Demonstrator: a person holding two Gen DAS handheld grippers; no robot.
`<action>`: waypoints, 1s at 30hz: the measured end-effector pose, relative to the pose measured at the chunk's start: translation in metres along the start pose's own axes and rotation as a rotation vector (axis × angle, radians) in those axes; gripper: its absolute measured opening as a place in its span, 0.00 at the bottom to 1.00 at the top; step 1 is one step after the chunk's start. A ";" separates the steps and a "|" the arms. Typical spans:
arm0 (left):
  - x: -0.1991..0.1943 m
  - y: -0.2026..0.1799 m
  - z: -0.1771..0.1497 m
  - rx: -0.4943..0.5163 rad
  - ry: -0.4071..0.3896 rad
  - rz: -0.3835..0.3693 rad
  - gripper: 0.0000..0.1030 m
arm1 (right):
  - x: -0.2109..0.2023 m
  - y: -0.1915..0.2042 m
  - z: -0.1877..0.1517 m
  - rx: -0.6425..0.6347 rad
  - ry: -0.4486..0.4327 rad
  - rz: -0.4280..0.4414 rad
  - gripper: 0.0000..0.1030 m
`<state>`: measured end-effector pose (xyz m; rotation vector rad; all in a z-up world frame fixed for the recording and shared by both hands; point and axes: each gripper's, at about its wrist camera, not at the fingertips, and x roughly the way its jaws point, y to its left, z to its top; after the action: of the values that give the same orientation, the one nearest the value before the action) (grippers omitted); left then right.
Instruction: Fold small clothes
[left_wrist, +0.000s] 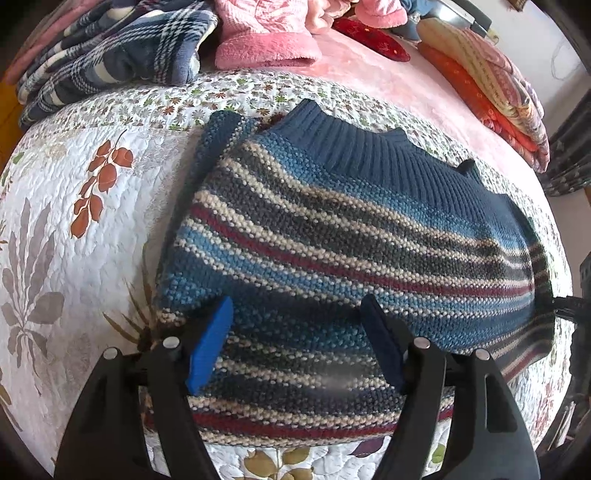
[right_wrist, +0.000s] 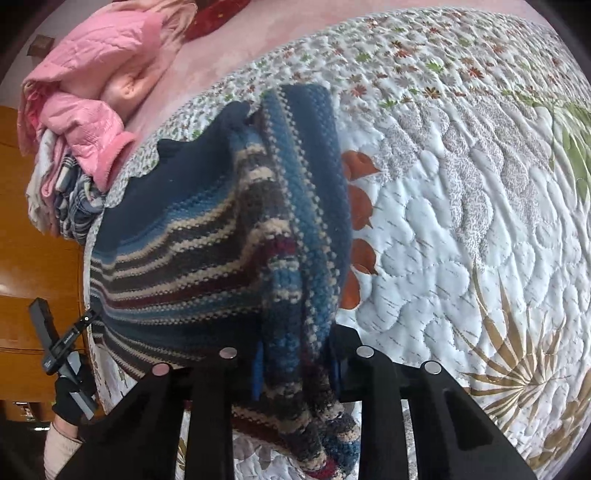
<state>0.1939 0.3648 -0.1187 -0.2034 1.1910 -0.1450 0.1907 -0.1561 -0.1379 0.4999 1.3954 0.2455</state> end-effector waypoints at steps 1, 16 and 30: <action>0.000 0.000 0.000 0.003 0.000 0.002 0.69 | 0.000 0.000 0.000 -0.001 0.001 -0.005 0.26; -0.016 -0.001 0.008 -0.049 -0.030 -0.058 0.69 | -0.013 0.047 0.008 -0.037 -0.027 -0.024 0.25; -0.031 -0.011 0.011 -0.057 -0.054 -0.117 0.69 | -0.004 0.182 -0.017 -0.337 -0.044 -0.021 0.25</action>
<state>0.1927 0.3616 -0.0844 -0.3260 1.1307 -0.2068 0.1963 0.0041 -0.0502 0.2100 1.2833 0.4408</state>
